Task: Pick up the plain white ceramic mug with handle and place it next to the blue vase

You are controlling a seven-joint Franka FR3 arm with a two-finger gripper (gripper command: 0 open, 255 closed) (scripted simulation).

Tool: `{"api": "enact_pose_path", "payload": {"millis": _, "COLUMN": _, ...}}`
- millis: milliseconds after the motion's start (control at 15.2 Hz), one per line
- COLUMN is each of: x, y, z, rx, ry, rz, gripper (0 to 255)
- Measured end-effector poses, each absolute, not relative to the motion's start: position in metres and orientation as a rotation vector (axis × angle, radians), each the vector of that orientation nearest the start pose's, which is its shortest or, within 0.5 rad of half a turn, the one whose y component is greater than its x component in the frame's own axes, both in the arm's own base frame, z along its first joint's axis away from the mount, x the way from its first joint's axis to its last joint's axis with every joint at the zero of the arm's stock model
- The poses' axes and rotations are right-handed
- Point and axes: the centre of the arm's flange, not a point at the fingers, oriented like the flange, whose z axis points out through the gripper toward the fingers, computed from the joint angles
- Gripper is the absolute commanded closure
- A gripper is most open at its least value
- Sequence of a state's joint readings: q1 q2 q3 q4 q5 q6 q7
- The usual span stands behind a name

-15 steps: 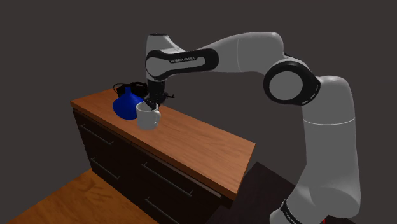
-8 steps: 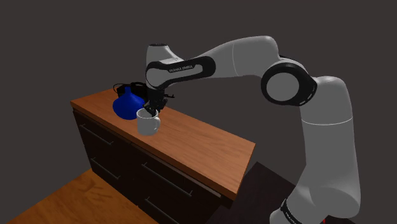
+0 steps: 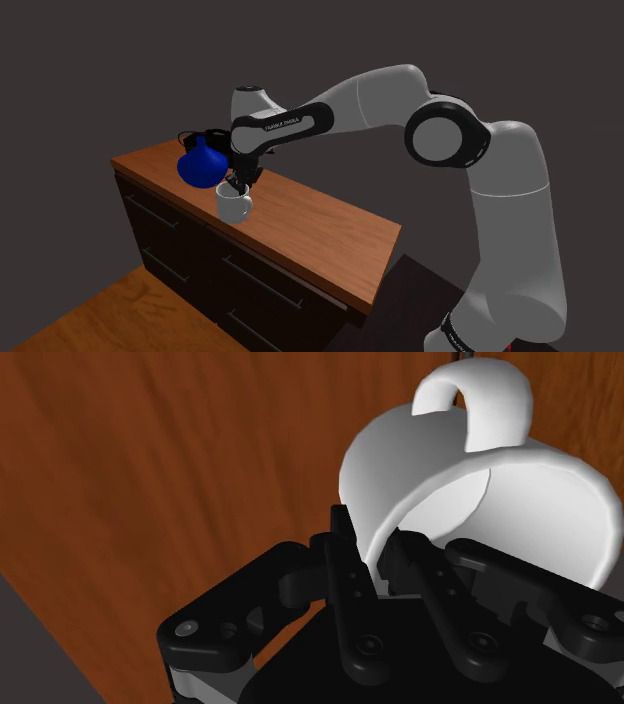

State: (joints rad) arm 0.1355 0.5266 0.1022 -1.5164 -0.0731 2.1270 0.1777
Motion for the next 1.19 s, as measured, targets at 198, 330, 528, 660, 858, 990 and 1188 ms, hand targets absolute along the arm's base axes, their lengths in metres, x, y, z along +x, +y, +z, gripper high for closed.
{"api": "enact_pose_path", "payload": {"millis": 198, "x": 0.69, "y": 0.152, "z": 0.359, "rx": -3.131, "ry": -0.125, "rz": -0.138, "gripper": 255}}
{"api": "enact_pose_path", "payload": {"millis": 330, "x": 0.69, "y": 0.152, "z": 0.358, "rx": -3.131, "ry": -0.125, "rz": -0.138, "gripper": 255}}
{"api": "enact_pose_path", "payload": {"millis": 528, "x": 0.69, "y": 0.152, "z": 0.358, "rx": -3.131, "ry": -0.125, "rz": -0.138, "gripper": 0}}
{"api": "enact_pose_path", "payload": {"millis": 660, "x": 0.69, "y": 0.152, "z": 0.358, "rx": -3.131, "ry": -0.125, "rz": -0.139, "gripper": 0}}
{"api": "enact_pose_path", "payload": {"millis": 858, "x": 0.69, "y": 0.152, "z": 0.358, "rx": -3.131, "ry": -0.125, "rz": -0.139, "gripper": 0}}
{"api": "enact_pose_path", "payload": {"millis": 990, "x": 0.69, "y": 0.152, "z": 0.364, "rx": -3.13, "ry": -0.125, "rz": -0.139, "gripper": 0}}
{"api": "enact_pose_path", "payload": {"millis": 1188, "x": 0.688, "y": 0.15, "z": 0.396, "rx": -3.13, "ry": -0.125, "rz": -0.141, "gripper": 0}}
